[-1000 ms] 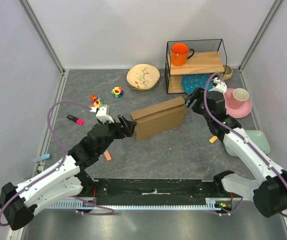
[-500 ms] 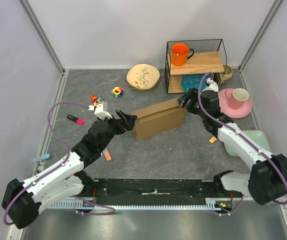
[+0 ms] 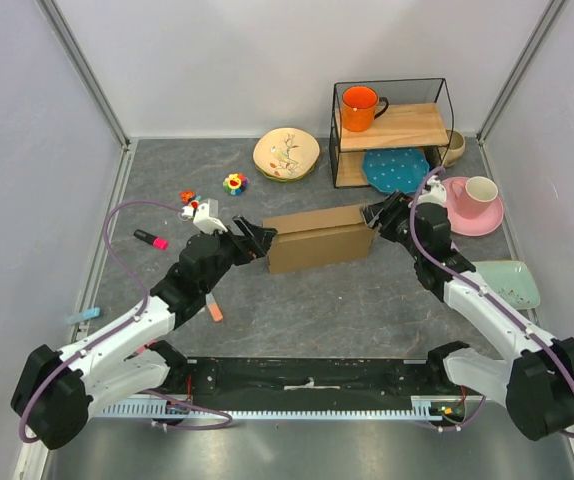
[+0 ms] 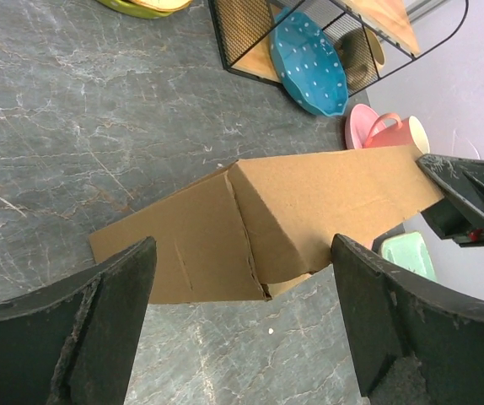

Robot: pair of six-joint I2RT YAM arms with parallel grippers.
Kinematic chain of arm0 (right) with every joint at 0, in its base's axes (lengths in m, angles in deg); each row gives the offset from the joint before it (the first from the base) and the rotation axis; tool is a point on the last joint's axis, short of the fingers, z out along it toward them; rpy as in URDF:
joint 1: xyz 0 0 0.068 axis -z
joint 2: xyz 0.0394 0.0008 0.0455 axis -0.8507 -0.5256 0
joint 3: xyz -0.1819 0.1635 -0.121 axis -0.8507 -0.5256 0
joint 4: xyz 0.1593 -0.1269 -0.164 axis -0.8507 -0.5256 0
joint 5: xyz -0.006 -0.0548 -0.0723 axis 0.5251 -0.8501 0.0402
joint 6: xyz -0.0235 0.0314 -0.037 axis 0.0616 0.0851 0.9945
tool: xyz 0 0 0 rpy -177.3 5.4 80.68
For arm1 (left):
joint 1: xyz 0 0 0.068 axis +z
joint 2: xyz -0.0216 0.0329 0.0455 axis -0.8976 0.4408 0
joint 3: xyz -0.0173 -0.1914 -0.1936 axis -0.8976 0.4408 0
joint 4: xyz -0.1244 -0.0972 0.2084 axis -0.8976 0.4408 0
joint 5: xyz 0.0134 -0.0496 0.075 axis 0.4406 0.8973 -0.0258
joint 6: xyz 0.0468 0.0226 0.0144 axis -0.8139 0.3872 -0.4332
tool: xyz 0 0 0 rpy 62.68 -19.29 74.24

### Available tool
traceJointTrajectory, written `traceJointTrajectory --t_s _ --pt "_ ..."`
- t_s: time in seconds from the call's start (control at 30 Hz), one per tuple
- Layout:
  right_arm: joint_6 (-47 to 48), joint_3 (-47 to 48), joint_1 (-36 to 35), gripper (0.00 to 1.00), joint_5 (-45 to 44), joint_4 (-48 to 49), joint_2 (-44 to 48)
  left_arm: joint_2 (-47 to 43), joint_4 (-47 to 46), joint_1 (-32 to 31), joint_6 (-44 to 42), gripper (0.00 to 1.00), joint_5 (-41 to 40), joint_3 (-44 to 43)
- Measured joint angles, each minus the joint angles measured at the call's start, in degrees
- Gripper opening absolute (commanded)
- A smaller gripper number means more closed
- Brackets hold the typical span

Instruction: Fold the paper box

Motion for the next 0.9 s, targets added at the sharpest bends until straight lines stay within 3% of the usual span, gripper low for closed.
traceJointTrajectory --t_s 0.33,0.63,0.9 --pt "-1.73 -3.19 0.22 0.68 0.33 -0.2 4.04 3.91 -3.93 2.64 1.16 0.88 2.89 -0.02" --pt "-1.66 -4.55 0.24 0.68 0.28 -0.22 5.73 6.25 -9.77 2.71 2.43 0.7 3.61 1.38" --pt "-1.29 -4.92 0.22 0.71 0.24 -1.2 6.93 6.91 -12.41 3.52 3.5 0.76 4.7 2.47"
